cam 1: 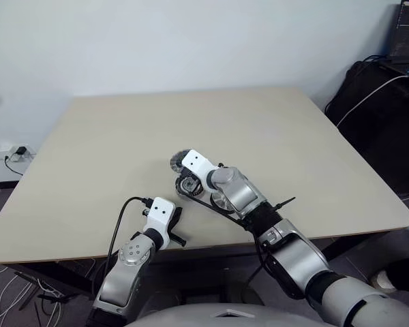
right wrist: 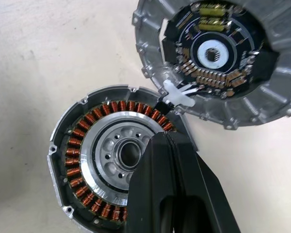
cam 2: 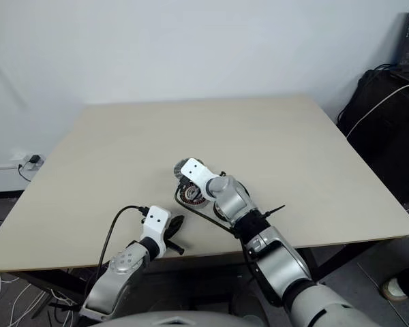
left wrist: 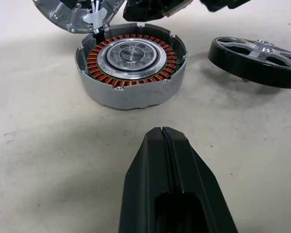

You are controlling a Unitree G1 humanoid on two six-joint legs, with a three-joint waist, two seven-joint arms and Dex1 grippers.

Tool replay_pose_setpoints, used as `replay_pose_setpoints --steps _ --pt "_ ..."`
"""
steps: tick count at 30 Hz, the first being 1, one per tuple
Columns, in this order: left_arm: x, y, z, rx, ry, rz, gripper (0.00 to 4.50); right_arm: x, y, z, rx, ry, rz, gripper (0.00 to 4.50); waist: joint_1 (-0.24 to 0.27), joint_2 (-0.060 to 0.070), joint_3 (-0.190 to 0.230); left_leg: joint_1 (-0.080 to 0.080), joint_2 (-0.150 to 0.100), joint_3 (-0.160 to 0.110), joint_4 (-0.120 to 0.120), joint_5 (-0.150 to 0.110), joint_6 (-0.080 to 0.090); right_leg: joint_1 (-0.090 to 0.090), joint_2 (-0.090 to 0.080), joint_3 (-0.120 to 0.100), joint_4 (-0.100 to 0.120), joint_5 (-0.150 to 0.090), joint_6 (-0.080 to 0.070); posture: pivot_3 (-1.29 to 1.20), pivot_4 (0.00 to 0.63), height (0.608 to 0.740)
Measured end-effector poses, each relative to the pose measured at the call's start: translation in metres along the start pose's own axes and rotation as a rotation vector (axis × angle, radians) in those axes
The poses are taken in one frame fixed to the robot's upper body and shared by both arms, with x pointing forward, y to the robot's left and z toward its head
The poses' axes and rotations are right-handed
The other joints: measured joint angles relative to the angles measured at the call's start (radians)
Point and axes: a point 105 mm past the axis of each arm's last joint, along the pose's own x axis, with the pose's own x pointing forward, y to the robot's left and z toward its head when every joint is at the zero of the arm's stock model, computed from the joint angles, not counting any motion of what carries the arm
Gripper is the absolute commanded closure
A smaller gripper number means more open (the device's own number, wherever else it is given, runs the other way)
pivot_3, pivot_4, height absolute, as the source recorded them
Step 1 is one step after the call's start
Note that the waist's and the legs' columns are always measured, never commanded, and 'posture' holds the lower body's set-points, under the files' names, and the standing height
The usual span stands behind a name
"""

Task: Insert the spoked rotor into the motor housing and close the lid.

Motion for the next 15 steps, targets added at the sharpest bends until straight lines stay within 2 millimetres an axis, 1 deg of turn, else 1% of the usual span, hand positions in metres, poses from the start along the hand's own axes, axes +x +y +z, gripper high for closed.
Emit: replay_pose_setpoints --steps 6,15 --pt "0.0 0.0 0.0 0.0 0.001 0.0 4.5 0.003 0.011 -0.006 0.002 0.014 0.026 4.49 0.0 0.0 0.0 0.0 0.0 0.0 0.0 0.0 0.0 0.0 0.0 0.0 0.0 0.0 0.0 0.0 0.0 0.74" --pt "-0.001 0.0 -0.001 -0.001 0.003 0.0 4.5 0.004 0.015 -0.007 0.0 0.019 0.04 4.49 0.0 0.0 0.0 0.0 0.0 0.0 0.0 0.0 0.0 0.0 0.0 0.0 0.0 0.0 0.0 0.0 0.0 0.74"
